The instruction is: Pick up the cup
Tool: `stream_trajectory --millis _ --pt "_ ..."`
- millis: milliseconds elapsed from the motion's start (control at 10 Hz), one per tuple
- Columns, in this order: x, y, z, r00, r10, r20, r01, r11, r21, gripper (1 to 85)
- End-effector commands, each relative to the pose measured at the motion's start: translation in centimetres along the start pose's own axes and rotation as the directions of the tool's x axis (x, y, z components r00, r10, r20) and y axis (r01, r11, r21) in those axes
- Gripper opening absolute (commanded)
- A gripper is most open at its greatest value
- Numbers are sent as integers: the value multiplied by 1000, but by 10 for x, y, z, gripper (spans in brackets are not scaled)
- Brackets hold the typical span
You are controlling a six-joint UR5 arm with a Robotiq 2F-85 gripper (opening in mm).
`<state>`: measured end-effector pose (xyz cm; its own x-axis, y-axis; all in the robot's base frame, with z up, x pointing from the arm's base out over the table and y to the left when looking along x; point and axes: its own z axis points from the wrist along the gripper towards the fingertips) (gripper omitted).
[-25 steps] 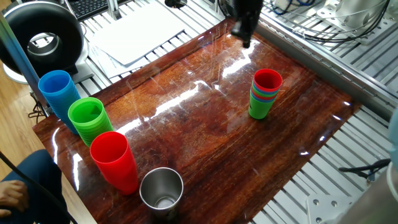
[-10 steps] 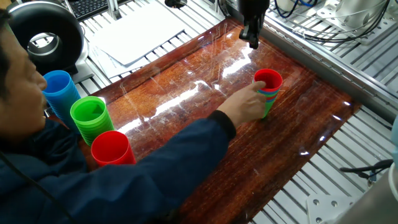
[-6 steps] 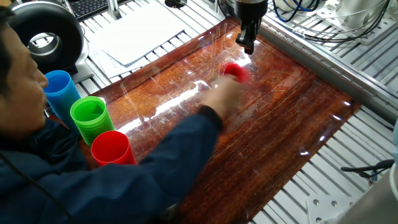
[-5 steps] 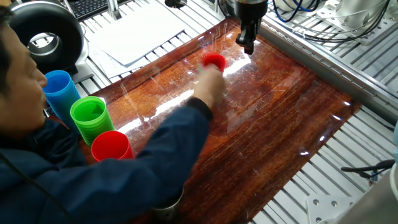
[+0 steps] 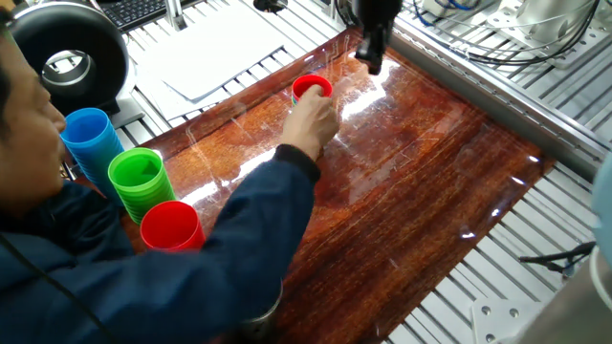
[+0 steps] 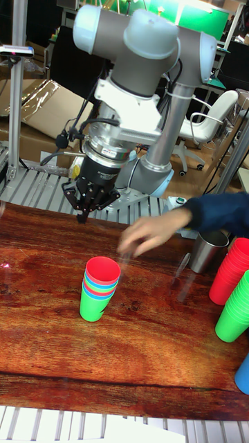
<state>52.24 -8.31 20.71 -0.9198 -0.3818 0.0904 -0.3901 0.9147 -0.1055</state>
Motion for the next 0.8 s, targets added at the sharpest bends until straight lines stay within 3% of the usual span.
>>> stream_trajectory --millis 0,100,300,400,700 --pt "-57 9 -9 997 -29 70 30 1000 -6 203" --pt "-75 12 -11 994 -49 97 50 999 -3 313" --pt "-102 20 -11 989 -76 129 77 997 -3 347" --pt "-110 29 -8 984 -89 155 95 995 -34 357" --pt "-117 31 2 972 -148 180 156 987 -32 387"
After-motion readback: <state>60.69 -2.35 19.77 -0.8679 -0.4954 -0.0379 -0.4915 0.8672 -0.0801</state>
